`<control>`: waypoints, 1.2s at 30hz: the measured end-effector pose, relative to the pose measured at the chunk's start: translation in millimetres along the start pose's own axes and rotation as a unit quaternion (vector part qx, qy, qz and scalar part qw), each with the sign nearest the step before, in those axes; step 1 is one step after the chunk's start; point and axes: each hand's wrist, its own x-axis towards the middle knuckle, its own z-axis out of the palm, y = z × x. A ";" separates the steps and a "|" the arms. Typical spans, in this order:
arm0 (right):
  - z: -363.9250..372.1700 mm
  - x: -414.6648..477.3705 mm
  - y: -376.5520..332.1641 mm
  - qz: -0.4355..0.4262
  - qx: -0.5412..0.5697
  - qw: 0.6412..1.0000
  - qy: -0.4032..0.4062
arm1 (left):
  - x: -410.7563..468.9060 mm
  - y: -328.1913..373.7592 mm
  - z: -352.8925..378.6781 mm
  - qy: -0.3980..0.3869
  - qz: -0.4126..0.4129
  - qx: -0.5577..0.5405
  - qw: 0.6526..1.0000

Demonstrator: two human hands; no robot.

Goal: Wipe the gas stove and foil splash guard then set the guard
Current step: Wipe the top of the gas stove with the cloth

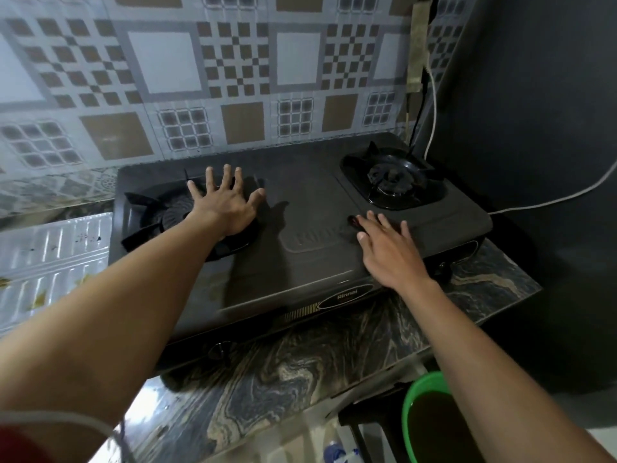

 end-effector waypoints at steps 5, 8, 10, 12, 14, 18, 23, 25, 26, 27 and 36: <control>1.5 3.4 -11.4 -0.010 -0.006 1.000 -0.014 | -35.8 -28.1 0.3 0.061 0.059 -0.010 0.996; 4.0 0.9 -23.2 -0.012 0.001 1.000 -0.014 | -54.1 -45.3 -2.3 0.075 0.094 0.006 0.993; 6.7 -3.5 -35.7 -0.012 0.005 1.000 -0.013 | -64.1 -61.6 -2.1 0.074 0.091 0.024 0.993; 10.3 -9.8 -51.9 -0.011 0.005 1.000 -0.006 | -70.9 -80.7 -0.4 0.070 0.073 0.028 0.994; 15.6 -16.3 -72.8 -0.017 0.004 1.000 -0.001 | -76.1 -95.7 -1.0 0.048 0.059 0.029 0.997; 30.5 -27.8 -114.9 -0.045 0.006 0.999 0.003 | -77.2 -107.0 -3.6 0.028 0.071 0.035 0.996; 43.9 -39.0 -138.5 -0.040 0.002 0.999 0.015 | -80.3 -124.8 -0.3 0.031 0.103 0.059 0.992; 44.7 -40.3 -142.6 -0.031 0.001 0.999 0.017 | -81.2 -131.5 1.0 0.030 0.112 0.068 0.991; 45.1 -40.9 -145.4 -0.027 0.002 0.999 0.017 | -81.1 -132.7 1.0 0.028 0.116 0.070 0.990; 45.6 -42.3 -149.1 -0.026 0.003 1.000 0.018 | -81.1 -133.0 1.0 0.027 0.119 0.071 0.990; 59.1 -59.1 -191.0 -0.056 0.018 0.998 0.030 | -79.4 -133.4 3.0 0.015 0.123 0.048 0.991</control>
